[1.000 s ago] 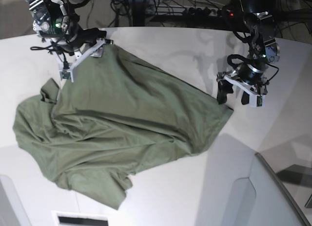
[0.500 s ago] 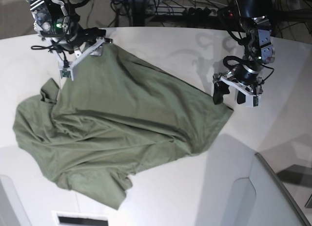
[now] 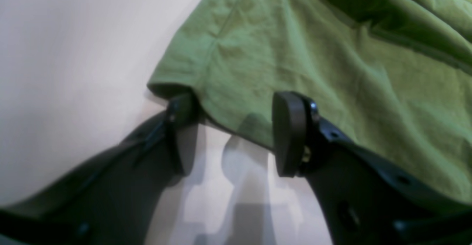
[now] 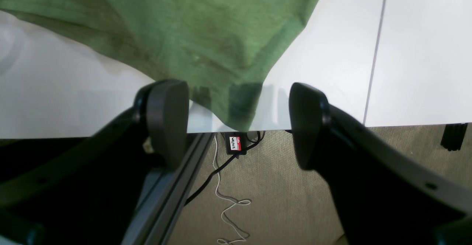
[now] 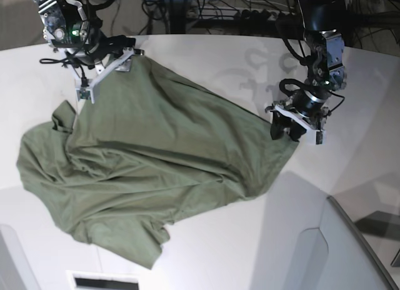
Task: Layout the t-shirt on the table in an organized manner, then fold the t-shirt properly
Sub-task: 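Grasp the shirt corner with the right gripper while left holds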
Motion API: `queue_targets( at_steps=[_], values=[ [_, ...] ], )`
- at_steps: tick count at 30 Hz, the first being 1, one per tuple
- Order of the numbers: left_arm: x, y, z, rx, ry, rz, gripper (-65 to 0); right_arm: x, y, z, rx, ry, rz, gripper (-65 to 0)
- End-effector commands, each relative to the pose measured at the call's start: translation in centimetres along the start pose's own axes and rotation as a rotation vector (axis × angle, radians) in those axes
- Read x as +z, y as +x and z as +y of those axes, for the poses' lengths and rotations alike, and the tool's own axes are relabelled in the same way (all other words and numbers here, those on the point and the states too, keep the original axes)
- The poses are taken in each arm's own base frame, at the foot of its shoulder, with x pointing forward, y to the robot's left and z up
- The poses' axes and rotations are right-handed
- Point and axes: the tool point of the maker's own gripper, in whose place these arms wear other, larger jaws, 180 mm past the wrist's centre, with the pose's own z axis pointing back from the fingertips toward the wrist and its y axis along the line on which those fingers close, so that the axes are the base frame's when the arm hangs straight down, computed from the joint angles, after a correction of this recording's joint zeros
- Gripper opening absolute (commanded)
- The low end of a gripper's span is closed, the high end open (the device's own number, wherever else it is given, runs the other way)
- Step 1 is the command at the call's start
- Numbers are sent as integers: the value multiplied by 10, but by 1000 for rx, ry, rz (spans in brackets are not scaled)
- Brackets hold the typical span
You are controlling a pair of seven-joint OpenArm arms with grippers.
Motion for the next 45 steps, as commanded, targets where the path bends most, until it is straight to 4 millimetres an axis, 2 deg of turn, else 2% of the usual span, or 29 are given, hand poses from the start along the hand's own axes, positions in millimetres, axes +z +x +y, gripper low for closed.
queue_targets(
  at_steps=[1, 3, 7, 8, 10, 13, 18, 22, 26, 30, 34, 39, 43, 45],
  values=[
    [-1, 19, 2, -6, -3, -55, -352, 3, 8, -1, 1, 0, -29, -260],
    [-4, 24, 2, -7, -4, -65, -354, 3, 9, -1, 1, 0, -31, -260],
    [-10, 17, 4, 19, -2, -41, -359, 3, 9, -1, 1, 0, -31, -260],
    [-12, 18, 5, 22, -2, -39, -377, 3, 9, -1, 3, 1, -31, -260],
    [-13, 18, 5, 24, -2, -38, -462, 3, 9, -1, 4, 0, -31, -260],
    [-15, 28, 3, 19, -5, -58, -645, 3, 9, -1, 4, 0, -31, -260],
    [-14, 43, 5, 5, 1, -95, -650, 3, 9, -1, 4, 0, -32, -260],
    [-14, 47, 9, 1, 7, -102, -650, 3, 9, -1, 4, 0, -32, -260],
    [-11, 62, 22, 27, 43, -144, -650, 3, 8, 0, 7, 3, -25, -260],
    [-3, 70, 45, 81, 106, -186, -650, 3, 4, 1, 9, 6, -18, -260],
    [0, 84, 54, 147, 116, -243, -650, 3, -5, 4, 5, 20, 0, -254],
    [2, 89, 54, 182, 110, -270, -650, 7, -16, 40, 30, 238, 57, -257],
    [1, 93, 54, 181, 109, -276, -650, -2, -27, 39, -56, 296, 124, -258],
    [1, 92, 54, 179, 111, -272, -650, -7, -25, 40, -72, 306, 122, -258]
  ],
)
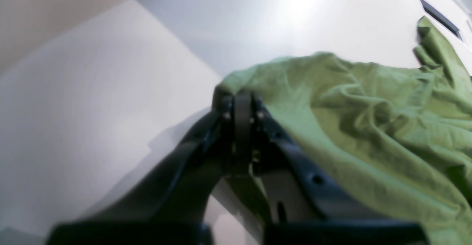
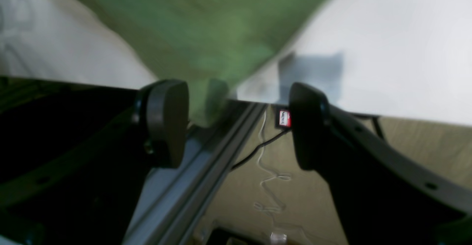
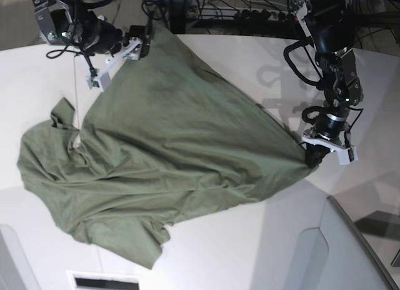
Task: Layout the t-shirt on the table in an organized manner, then fold the t-shirt properly
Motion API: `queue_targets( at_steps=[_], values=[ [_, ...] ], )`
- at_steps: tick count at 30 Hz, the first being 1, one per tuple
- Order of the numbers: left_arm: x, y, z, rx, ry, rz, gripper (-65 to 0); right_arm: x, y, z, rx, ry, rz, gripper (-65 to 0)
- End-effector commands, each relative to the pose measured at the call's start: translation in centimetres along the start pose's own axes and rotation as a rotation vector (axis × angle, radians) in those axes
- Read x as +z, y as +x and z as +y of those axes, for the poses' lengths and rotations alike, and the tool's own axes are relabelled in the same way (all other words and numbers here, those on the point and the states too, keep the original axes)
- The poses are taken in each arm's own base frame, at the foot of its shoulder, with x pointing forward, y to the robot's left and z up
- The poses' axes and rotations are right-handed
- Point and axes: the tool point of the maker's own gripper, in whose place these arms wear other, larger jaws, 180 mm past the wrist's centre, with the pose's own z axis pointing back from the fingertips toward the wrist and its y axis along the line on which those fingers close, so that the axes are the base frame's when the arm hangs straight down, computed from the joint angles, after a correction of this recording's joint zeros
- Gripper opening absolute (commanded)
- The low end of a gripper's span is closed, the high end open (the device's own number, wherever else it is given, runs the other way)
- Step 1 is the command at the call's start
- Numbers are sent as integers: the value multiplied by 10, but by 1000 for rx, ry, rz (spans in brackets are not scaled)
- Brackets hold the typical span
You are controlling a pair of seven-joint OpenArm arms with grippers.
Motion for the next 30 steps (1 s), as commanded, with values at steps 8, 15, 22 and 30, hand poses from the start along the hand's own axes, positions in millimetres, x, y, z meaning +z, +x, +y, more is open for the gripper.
queue_targets(
  at_steps=[8, 15, 22, 30],
  values=[
    [-1, 20, 9, -14, 36, -53, -650, -17, 29, 15, 31, 134, -30, -258],
    [1, 21, 15, -20, 47, -51, -650, -32, 34, 2, 20, 108, -5, -260],
    [6, 14, 26, -20, 90, -35, -650, -41, 31, -9, 0, 84, 22, -260],
    [3, 17, 23, -21, 85, -41, -643, -42, 30, -11, -2, 81, 28, -260]
  ],
)
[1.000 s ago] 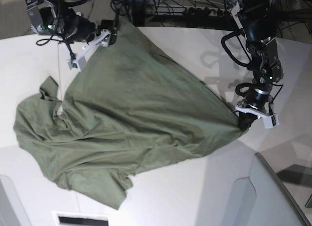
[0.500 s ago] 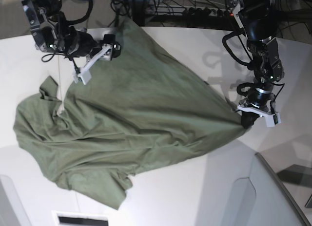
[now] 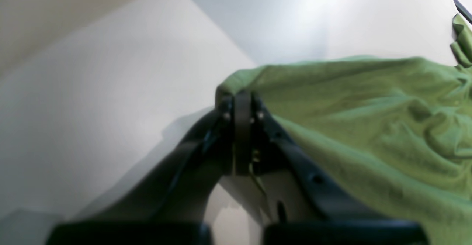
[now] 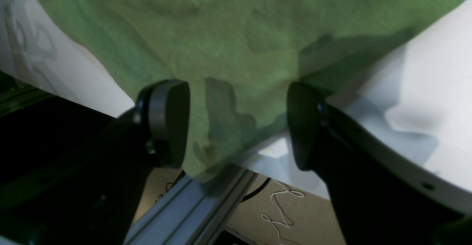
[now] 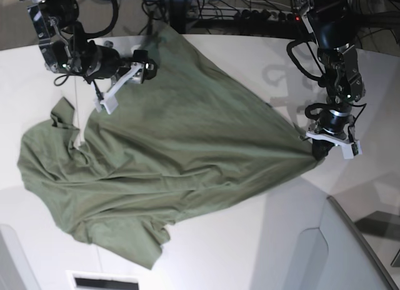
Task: Layout the t-shirt on the table in an organized manner, then fold the t-shirt properly
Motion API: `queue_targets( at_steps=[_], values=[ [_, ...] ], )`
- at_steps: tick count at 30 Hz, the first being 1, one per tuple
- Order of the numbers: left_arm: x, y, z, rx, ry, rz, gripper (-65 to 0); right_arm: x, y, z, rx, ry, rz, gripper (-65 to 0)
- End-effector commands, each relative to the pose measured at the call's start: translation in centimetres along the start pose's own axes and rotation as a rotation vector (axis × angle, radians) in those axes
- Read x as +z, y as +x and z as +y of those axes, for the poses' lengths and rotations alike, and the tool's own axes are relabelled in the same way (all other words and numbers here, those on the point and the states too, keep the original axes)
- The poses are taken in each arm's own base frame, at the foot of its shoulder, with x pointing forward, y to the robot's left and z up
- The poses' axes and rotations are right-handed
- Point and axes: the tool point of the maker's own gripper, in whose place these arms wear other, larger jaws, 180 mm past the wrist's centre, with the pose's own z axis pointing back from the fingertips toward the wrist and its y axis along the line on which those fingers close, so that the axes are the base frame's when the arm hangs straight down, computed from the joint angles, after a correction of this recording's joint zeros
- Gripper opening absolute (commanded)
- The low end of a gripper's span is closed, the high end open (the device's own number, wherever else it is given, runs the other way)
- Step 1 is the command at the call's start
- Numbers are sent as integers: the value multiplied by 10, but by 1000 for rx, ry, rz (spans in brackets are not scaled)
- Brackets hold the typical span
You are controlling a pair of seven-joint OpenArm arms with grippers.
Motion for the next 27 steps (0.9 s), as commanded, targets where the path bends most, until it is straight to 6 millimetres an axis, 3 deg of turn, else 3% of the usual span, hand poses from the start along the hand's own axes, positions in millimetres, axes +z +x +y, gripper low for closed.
queue_targets(
  at_steps=[1, 5, 11, 13, 21, 25, 27],
  values=[
    [-3, 24, -1, -6, -9, -65, -642, 1, -3, -7, 1, -30, 12, -260],
    [-4, 25, -1, -10, -10, -64, -564, 1, -8, -7, -1, -29, 19, -260],
    [-4, 25, -1, -9, -9, -64, -321, 1, -10, -7, -2, -29, 25, -260],
    [-4, 27, -1, -12, -10, -69, -270, 1, -10, -7, -1, -28, 24, -260],
    [19, 58, -4, -92, -16, -157, -253, 11, -4, 17, 47, 18, 6, -260],
    [13, 44, -3, -73, -16, -122, -255, 12, -4, 16, 48, 17, 6, -260],
    [0, 40, -1, -91, -7, -90, -255, 12, -4, 16, 48, 17, 6, -260]
  ],
)
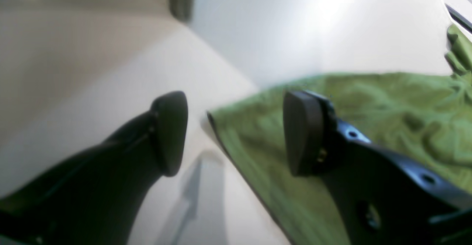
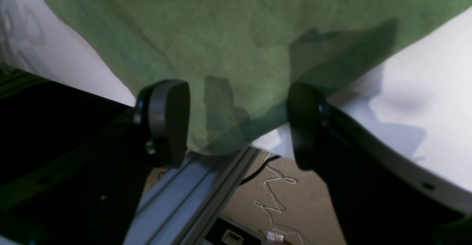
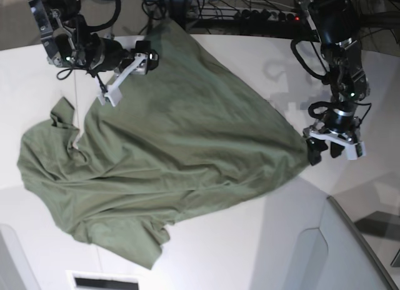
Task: Layout the t-shirt on the table in an organized manner, then fold the t-shirt properly
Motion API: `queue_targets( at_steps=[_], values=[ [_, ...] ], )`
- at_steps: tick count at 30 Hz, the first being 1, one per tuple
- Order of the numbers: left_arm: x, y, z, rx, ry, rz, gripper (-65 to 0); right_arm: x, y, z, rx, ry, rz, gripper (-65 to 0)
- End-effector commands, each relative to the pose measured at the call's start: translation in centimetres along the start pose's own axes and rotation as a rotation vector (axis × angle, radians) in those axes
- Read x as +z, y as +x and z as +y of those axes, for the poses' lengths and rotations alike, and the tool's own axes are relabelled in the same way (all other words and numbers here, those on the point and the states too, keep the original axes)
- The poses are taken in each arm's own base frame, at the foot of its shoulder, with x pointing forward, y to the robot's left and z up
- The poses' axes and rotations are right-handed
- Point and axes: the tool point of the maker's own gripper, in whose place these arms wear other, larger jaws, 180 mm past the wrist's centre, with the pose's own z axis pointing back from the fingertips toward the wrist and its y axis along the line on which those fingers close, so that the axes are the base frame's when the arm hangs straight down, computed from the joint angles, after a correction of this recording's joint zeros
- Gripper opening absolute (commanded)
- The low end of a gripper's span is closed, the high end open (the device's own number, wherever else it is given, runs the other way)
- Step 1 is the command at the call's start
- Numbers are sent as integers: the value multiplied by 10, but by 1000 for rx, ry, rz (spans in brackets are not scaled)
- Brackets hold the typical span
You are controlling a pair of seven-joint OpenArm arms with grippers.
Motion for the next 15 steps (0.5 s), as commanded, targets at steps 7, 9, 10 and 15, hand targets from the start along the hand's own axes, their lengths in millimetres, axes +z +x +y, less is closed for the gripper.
queue_targets(
  at_steps=[7, 9, 10, 15],
  values=[
    [-33, 18, 2, -95, 2, -93, -255, 4, 8, 4, 8, 14, -26, -260],
    [-37, 18, 1, -88, -1, -95, -255, 4, 8, 4, 8, 14, -26, -260],
    [-38, 16, 1, -93, -1, -87, -255, 4, 8, 4, 8, 14, -26, -260],
    [-39, 12, 0, -118, -5, -72, -257, 4, 8, 4, 8, 14, -26, -260]
  ],
)
